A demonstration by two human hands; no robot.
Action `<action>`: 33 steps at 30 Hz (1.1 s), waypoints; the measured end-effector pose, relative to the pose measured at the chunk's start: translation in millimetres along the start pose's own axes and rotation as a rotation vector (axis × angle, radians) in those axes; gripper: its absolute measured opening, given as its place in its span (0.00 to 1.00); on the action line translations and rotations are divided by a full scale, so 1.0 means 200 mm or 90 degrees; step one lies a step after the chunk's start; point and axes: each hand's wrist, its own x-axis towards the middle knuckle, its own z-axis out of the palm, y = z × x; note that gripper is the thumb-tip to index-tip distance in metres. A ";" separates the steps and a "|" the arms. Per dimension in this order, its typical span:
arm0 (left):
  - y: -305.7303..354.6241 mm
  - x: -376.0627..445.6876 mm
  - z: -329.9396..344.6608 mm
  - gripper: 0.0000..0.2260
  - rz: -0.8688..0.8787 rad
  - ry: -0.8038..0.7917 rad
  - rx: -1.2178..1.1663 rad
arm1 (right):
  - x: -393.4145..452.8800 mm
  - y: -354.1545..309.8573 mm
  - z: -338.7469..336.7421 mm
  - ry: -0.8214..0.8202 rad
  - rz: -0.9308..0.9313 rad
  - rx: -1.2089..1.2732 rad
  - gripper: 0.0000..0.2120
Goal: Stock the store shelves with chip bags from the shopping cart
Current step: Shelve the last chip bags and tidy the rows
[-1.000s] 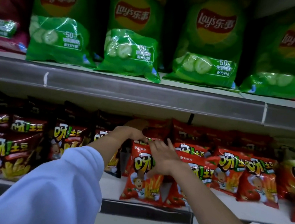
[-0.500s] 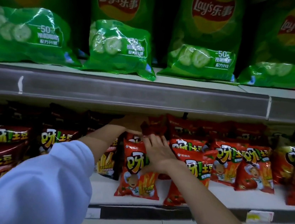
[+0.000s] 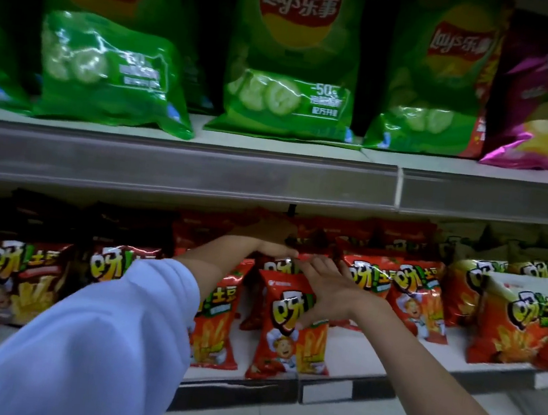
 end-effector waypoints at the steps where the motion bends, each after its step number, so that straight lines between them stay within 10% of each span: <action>1: 0.03 0.05 0.03 0.21 0.027 -0.005 0.016 | 0.00 0.03 0.02 0.000 -0.003 -0.005 0.54; 12: 0.04 0.16 0.05 0.33 0.049 0.143 0.133 | 0.02 0.05 0.13 0.169 -0.082 -0.020 0.46; 25: 0.38 0.17 0.09 0.24 0.144 0.269 0.138 | -0.10 0.47 0.06 0.205 -0.082 0.075 0.43; 33: 0.69 0.28 0.35 0.30 0.070 0.136 0.089 | -0.19 1.09 0.03 0.195 0.035 0.111 0.30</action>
